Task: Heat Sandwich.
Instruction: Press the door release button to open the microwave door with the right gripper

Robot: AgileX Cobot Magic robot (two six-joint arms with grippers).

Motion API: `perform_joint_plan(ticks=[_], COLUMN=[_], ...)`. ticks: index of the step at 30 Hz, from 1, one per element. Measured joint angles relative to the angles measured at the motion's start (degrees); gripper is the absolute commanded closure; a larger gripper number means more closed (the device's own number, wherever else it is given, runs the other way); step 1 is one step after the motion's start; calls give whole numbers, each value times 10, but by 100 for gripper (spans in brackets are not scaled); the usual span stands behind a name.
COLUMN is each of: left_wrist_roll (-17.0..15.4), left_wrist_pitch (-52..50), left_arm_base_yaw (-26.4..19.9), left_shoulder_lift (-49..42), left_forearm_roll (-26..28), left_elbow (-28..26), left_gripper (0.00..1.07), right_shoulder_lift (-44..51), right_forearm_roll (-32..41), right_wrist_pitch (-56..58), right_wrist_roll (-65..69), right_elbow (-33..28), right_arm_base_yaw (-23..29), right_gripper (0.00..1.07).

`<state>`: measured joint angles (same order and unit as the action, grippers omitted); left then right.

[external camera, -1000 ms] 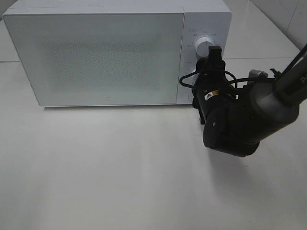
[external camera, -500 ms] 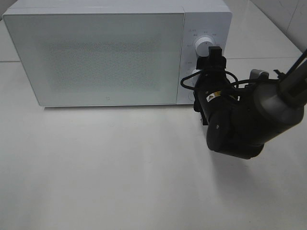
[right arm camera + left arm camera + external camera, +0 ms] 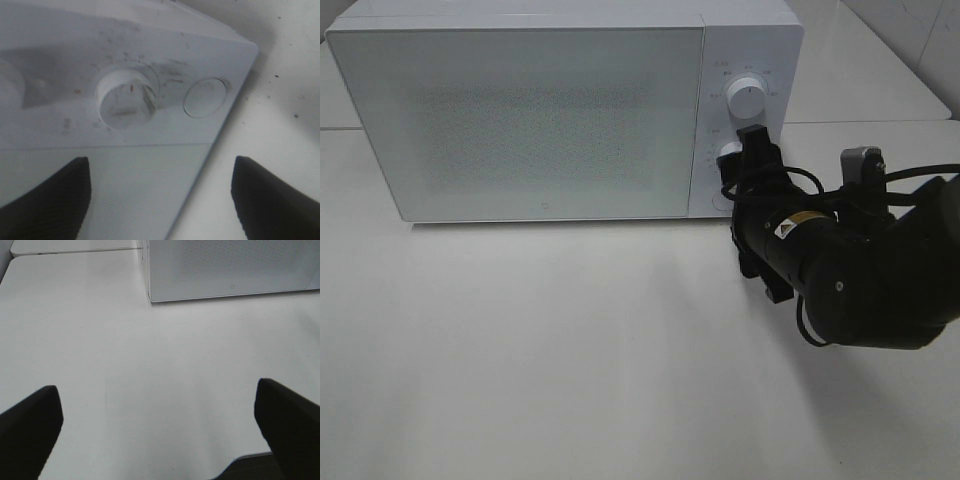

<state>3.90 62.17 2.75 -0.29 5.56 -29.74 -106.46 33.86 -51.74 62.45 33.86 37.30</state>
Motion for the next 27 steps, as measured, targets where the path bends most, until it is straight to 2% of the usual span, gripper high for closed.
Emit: perform_joint_plan(ticks=[3,4,5,8,12,13,15,18,24,27], left_wrist_roll=[0,0,0,0,0,0,0,0,0,0], left_wrist_pitch=[0,0,0,0,0,0,0,0,0,0], left_arm_base_yaw=[0,0,0,0,0,0,0,0,0,0], left_shoulder_lift=[0,0,0,0,0,0,0,0,0,0], left_forearm_roll=[0,0,0,0,0,0,0,0,0,0], left_elbow=[0,0,0,0,0,0,0,0,0,0], left_gripper=[7,7,7,7,7,7,7,7,7,7], right_shoulder_lift=[28,48,48,95,127,146,156,198,248,289], right_forearm_roll=[-15,-27,-27,-37,-37,-37,-38,-41,-76,-135], right_wrist_pitch=[67,126,126,246,329,386,407,501,610,689], right_wrist_roll=[-65,-124,-124,-275,-387,-460,-486,-598,-670,-670], right_elbow=[-8,-9,-9,-9,-9,-10,-10,-10,-10,-10], right_arm_base_yaw=[0,0,0,0,0,0,0,0,0,0], right_gripper=[31,31,31,31,31,31,31,31,31,31])
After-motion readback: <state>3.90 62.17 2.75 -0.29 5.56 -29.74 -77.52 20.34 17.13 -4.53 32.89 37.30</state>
